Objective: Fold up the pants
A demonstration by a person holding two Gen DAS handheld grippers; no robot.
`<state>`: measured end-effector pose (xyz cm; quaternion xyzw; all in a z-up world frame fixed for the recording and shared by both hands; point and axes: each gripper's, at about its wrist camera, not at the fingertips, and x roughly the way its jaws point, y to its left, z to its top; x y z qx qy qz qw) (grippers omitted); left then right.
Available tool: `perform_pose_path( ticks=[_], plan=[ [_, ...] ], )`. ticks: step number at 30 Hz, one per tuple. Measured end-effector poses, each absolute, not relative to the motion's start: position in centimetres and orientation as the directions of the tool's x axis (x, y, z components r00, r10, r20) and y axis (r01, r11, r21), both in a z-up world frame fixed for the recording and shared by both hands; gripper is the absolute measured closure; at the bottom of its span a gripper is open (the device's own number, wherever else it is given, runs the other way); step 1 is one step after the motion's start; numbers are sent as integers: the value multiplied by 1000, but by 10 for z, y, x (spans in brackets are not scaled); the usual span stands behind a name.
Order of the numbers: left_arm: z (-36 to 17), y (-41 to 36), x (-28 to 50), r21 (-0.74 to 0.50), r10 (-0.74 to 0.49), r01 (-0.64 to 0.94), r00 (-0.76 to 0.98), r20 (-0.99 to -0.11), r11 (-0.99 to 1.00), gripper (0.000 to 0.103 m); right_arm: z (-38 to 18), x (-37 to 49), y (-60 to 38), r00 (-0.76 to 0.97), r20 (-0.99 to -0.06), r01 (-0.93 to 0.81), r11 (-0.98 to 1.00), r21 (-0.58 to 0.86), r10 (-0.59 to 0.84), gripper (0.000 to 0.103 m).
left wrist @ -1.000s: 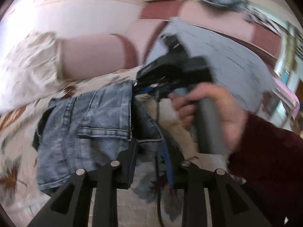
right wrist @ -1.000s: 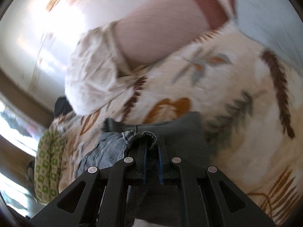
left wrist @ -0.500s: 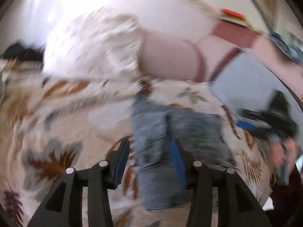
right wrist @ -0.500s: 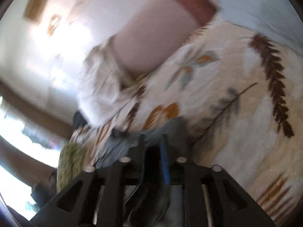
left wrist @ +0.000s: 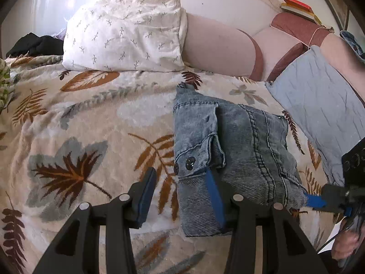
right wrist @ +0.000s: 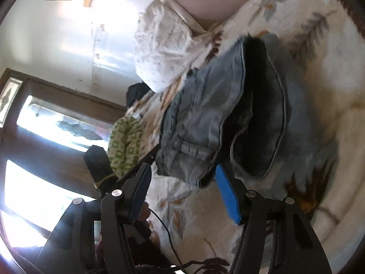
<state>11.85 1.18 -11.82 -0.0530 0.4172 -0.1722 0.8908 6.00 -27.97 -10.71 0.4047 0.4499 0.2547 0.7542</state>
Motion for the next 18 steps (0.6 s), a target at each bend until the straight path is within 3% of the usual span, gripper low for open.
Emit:
perform_pose_path(
  ticks=[6, 8, 10, 15, 18],
  plan=[
    [-121, 3, 115, -210, -357, 303, 596, -719, 930, 55, -124, 68, -262, 430, -479, 42, 514, 857, 765, 45],
    [-123, -1, 114, -214, -370, 319, 590, -717, 923, 55, -127, 69, -260, 449, -516, 65, 549, 833, 730, 75],
    [-123, -7, 111, -208, -381, 341, 589, -712, 917, 55, -129, 72, -262, 460, -521, 73, 555, 829, 719, 86],
    [-118, -32, 97, -188, -452, 461, 568, -688, 867, 55, -113, 67, -278, 553, -565, 81, 635, 768, 613, 88],
    [-118, -54, 82, -88, -435, 528, 581, -688, 845, 51, -111, 69, -294, 590, -595, 122, 669, 733, 546, 88]
  ],
)
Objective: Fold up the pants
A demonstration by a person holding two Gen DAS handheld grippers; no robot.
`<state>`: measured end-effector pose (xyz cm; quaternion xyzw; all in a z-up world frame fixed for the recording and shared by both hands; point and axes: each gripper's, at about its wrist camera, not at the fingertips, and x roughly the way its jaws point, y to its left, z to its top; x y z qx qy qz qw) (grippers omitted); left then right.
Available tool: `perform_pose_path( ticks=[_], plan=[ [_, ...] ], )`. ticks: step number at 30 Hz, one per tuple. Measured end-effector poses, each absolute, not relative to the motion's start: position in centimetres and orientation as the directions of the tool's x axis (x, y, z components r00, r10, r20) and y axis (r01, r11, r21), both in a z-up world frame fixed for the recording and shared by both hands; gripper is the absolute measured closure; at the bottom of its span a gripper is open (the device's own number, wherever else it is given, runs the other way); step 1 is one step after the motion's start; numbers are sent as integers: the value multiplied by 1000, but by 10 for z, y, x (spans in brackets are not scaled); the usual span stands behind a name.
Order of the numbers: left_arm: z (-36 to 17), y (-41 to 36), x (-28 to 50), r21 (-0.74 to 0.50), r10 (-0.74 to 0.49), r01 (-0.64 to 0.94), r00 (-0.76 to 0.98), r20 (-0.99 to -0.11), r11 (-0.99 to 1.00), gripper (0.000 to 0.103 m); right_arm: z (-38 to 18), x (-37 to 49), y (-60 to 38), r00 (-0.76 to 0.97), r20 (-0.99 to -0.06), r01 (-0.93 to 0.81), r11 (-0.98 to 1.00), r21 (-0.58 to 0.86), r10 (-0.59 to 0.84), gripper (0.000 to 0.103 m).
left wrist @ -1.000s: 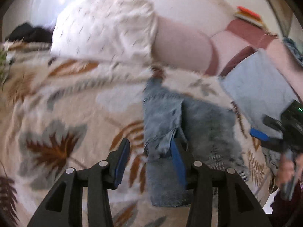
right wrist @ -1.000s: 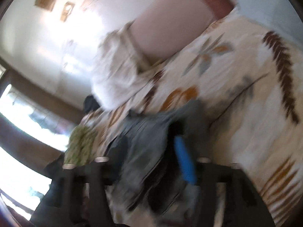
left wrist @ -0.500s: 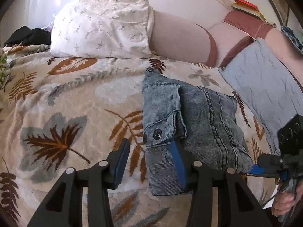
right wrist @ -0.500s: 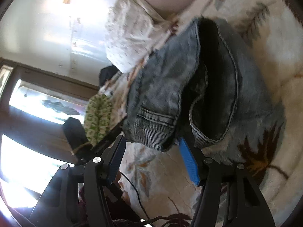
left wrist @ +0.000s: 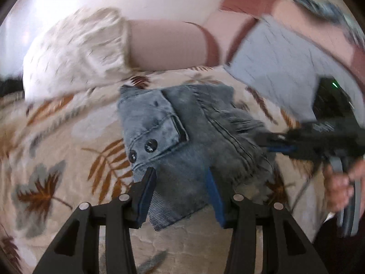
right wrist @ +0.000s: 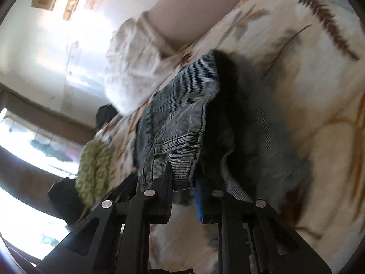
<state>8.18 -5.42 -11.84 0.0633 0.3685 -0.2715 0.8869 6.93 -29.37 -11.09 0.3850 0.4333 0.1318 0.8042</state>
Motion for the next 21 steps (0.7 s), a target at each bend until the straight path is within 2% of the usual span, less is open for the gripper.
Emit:
perform_pose_path(
  ticks=[2, 4, 6, 11, 14, 18, 21],
  plan=[
    [-119, -58, 79, -41, -414, 539, 594, -690, 841, 50, -122, 75, -300, 581, -647, 176, 700, 692, 494, 88],
    [-117, -49, 85, -82, -422, 517, 585, -693, 852, 50, -146, 80, -304, 529, -668, 239, 664, 709, 523, 88],
    [-114, -34, 93, -149, -441, 482, 579, -685, 863, 50, -149, 80, -306, 525, -641, 237, 627, 742, 560, 87],
    [-127, -20, 110, -205, -422, 409, 561, -712, 889, 50, -124, 67, -312, 533, -602, 141, 640, 756, 594, 64],
    [-129, -23, 110, -202, -420, 410, 559, -715, 890, 50, -121, 61, -315, 512, -613, 115, 659, 743, 602, 62],
    [-130, -25, 109, -198, -418, 412, 560, -716, 890, 50, -123, 58, -310, 479, -673, 90, 731, 676, 563, 61],
    [-132, -22, 113, -216, -421, 399, 549, -722, 891, 45, -128, 59, -303, 461, -698, 100, 749, 655, 548, 60]
  ],
)
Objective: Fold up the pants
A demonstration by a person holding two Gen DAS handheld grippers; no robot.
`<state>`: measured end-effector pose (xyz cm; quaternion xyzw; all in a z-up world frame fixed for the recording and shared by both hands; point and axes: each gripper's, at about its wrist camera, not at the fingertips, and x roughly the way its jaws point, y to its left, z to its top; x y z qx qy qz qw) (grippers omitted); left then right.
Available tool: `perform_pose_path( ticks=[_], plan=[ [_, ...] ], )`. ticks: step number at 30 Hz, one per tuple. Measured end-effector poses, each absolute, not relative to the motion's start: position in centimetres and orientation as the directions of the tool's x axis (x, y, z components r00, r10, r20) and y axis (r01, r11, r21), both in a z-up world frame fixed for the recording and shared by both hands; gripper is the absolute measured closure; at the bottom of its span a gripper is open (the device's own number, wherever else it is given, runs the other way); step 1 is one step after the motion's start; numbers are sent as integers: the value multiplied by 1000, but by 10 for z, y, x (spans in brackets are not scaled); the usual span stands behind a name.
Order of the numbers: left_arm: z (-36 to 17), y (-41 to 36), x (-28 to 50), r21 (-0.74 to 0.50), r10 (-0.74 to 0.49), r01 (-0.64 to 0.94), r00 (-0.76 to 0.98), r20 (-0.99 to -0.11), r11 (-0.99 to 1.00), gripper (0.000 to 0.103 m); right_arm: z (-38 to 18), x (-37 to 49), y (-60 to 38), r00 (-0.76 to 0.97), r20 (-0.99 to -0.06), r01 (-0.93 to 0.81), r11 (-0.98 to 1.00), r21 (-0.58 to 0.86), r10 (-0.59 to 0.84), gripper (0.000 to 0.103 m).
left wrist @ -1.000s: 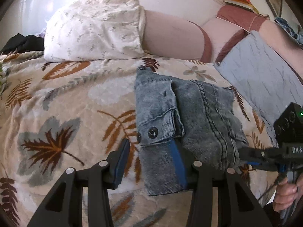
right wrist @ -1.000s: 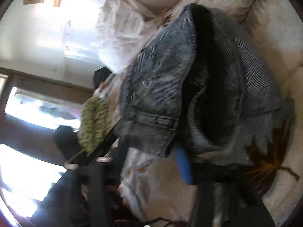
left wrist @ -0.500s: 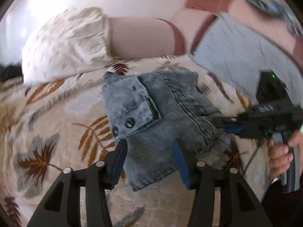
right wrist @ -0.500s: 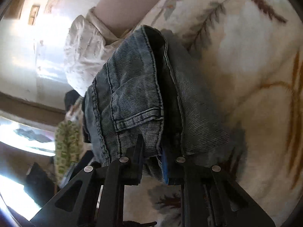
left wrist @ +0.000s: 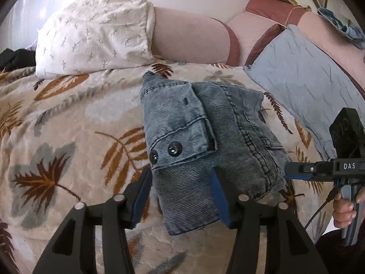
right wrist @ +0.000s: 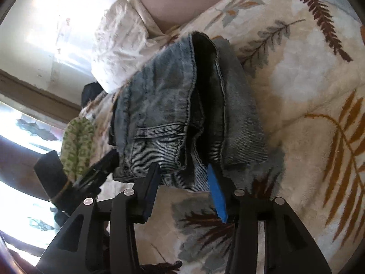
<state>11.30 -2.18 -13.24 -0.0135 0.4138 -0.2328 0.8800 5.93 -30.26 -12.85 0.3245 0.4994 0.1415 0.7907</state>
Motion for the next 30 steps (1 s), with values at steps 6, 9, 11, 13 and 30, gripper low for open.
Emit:
perform_pose_path(
  ticks=[6, 9, 11, 13, 30],
  plan=[
    [-133, -20, 115, -226, -426, 397, 544, -723, 890, 44, -127, 59, -304, 477, -704, 104, 762, 639, 526, 60],
    [-134, -20, 115, -228, -426, 394, 542, -724, 890, 43, -127, 59, -307, 490, -693, 102, 754, 648, 529, 58],
    [-135, -19, 115, -221, -419, 391, 547, -725, 893, 40, -129, 63, -303, 483, -686, 96, 745, 660, 545, 58],
    [-135, -18, 116, -228, -423, 390, 543, -726, 892, 40, -135, 68, -298, 465, -687, 102, 738, 668, 558, 54],
    [-138, -40, 113, -274, -490, 446, 492, -720, 852, 35, -117, 73, -290, 543, -654, 20, 771, 636, 526, 93]
  ],
)
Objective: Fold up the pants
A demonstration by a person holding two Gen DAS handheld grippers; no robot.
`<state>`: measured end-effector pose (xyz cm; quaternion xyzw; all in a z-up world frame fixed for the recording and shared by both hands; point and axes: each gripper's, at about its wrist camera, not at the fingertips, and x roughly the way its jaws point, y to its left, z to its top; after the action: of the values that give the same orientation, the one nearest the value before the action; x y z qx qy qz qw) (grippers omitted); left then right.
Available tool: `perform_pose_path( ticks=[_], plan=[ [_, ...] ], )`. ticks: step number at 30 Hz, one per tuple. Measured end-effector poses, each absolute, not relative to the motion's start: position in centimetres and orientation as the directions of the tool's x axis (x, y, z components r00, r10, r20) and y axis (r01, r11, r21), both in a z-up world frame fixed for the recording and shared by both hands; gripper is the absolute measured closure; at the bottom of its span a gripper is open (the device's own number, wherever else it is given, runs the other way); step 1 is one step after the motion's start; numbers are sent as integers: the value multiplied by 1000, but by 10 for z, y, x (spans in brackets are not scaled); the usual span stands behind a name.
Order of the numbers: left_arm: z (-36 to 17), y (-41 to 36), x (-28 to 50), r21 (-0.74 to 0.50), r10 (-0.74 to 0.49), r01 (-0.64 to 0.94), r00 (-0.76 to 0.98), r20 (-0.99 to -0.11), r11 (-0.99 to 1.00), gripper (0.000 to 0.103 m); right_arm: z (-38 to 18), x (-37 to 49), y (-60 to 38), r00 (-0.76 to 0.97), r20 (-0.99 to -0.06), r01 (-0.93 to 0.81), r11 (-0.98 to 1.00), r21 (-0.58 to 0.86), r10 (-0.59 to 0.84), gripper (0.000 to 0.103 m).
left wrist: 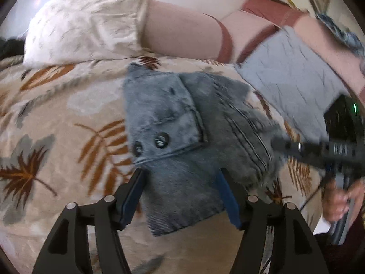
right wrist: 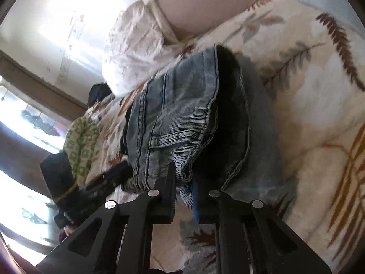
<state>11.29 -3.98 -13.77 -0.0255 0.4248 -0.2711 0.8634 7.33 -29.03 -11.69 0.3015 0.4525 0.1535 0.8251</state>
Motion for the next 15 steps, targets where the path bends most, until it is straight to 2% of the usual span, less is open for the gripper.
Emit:
perform_pose_path(
  ticks=[2, 8, 12, 15],
  plan=[
    [-136, -54, 109, -232, -478, 474, 504, -719, 849, 34, -116, 76, -297, 563, -650, 29, 773, 634, 511, 93],
    [-136, -63, 114, -262, -512, 494, 484, -710, 829, 30, -119, 92, -322, 596, -662, 86, 784, 615, 454, 94],
    [-141, -70, 110, -181, -465, 518, 492, -736, 836, 29, -130, 108, -319, 578, -718, 113, 833, 542, 388, 94],
    [-142, -72, 107, -148, -445, 526, 499, -744, 838, 29, -156, 115, -318, 487, -765, 146, 824, 548, 422, 94]
  ],
)
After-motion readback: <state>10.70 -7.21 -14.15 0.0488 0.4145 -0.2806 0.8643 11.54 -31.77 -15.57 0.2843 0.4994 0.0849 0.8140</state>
